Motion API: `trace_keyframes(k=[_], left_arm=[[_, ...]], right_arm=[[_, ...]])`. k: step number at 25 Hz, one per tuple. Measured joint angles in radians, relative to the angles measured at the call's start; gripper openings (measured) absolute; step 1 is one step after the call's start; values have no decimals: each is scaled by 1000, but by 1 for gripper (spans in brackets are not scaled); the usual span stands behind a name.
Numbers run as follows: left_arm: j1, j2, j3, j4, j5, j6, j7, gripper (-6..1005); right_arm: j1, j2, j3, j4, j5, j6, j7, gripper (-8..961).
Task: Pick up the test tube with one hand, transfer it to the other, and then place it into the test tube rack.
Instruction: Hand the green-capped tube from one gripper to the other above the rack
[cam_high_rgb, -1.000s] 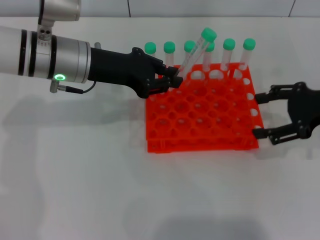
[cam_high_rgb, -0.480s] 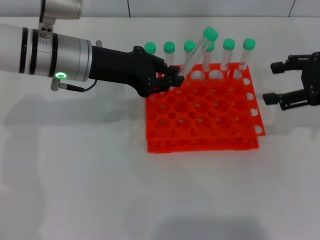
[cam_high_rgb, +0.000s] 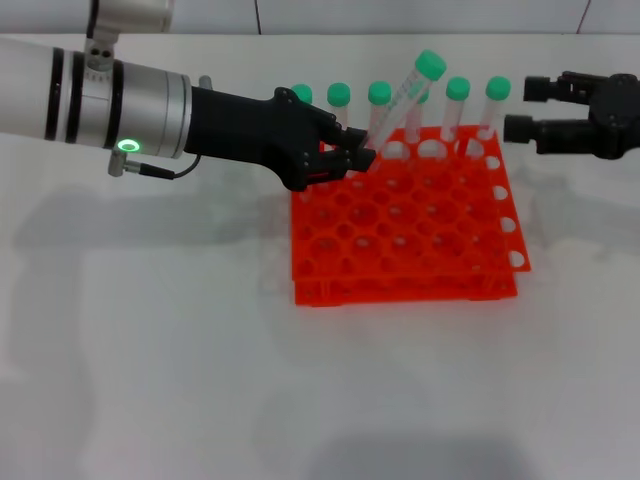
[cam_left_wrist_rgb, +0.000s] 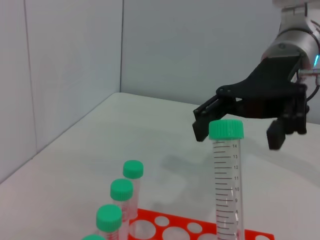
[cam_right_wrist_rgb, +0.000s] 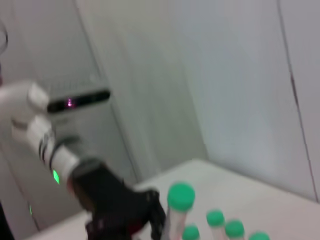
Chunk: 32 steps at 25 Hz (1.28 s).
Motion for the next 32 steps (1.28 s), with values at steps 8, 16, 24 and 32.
trace_keyframes(k=[8, 16, 24, 32], left_arm=[[0, -3, 0, 0, 0, -3, 3, 266], [0, -5, 0, 0, 0, -3, 5, 272], [0, -11, 1, 7, 2, -2, 8, 278], [-1, -13, 2, 9, 3, -9, 10, 284]], right_arm=[[1, 58, 1, 163, 147, 5, -177, 870], [40, 79, -12, 371, 307, 21, -372, 870], [78, 87, -10, 478, 363, 46, -464, 870], [87, 87, -1, 519, 384, 54, -501, 870]])
